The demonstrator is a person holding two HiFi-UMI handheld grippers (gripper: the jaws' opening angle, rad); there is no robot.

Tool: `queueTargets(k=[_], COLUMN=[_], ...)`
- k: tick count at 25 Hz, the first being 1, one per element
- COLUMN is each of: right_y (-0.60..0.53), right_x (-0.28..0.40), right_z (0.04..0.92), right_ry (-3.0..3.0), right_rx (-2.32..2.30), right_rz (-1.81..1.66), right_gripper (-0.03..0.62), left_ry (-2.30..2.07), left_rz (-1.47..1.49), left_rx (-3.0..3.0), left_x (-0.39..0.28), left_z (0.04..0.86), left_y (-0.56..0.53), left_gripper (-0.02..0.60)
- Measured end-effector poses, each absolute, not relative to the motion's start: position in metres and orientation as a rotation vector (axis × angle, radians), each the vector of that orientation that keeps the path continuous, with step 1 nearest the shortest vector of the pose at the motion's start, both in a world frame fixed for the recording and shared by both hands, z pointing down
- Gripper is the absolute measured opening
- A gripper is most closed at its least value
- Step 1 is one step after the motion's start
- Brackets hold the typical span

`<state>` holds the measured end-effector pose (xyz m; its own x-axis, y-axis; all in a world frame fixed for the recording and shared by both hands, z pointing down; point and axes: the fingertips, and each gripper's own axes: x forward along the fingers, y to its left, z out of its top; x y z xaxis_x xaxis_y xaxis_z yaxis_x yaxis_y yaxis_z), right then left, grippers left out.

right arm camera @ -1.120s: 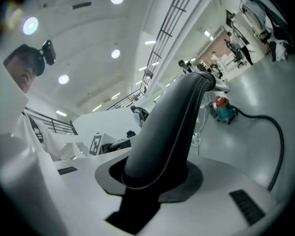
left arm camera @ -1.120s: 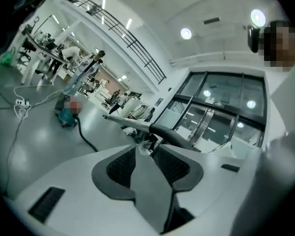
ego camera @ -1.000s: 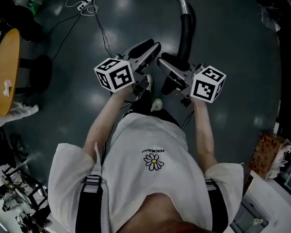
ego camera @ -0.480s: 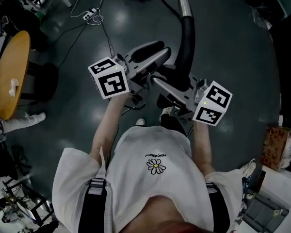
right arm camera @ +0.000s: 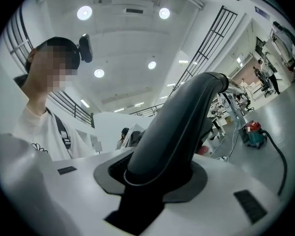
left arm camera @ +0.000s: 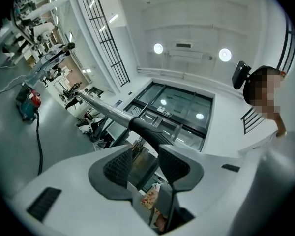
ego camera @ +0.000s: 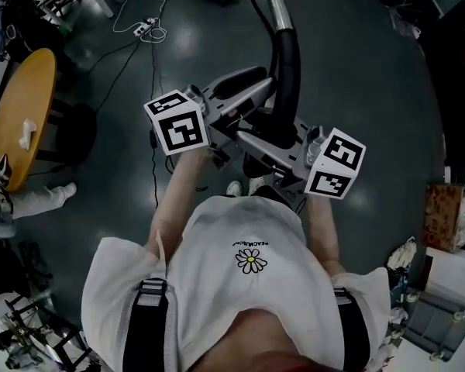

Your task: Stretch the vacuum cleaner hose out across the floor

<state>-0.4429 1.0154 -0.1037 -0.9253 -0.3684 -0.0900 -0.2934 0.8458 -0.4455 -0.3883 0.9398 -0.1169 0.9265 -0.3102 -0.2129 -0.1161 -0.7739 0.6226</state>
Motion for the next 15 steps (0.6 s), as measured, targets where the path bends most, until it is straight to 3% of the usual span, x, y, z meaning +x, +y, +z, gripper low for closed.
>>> queueTargets(k=[15], right_y=[1.015], right_x=[-0.443], right_z=[-0.095], right_ry=[2.863], right_rx=[-0.491], right_rz=[-0.677], right_gripper=[0.144], left_ry=[-0.296], left_rz=[-0.429], left_rx=[2.409], left_x=[-0.388], left_z=[-0.114], left_y=[0.937], left_gripper=[0.147])
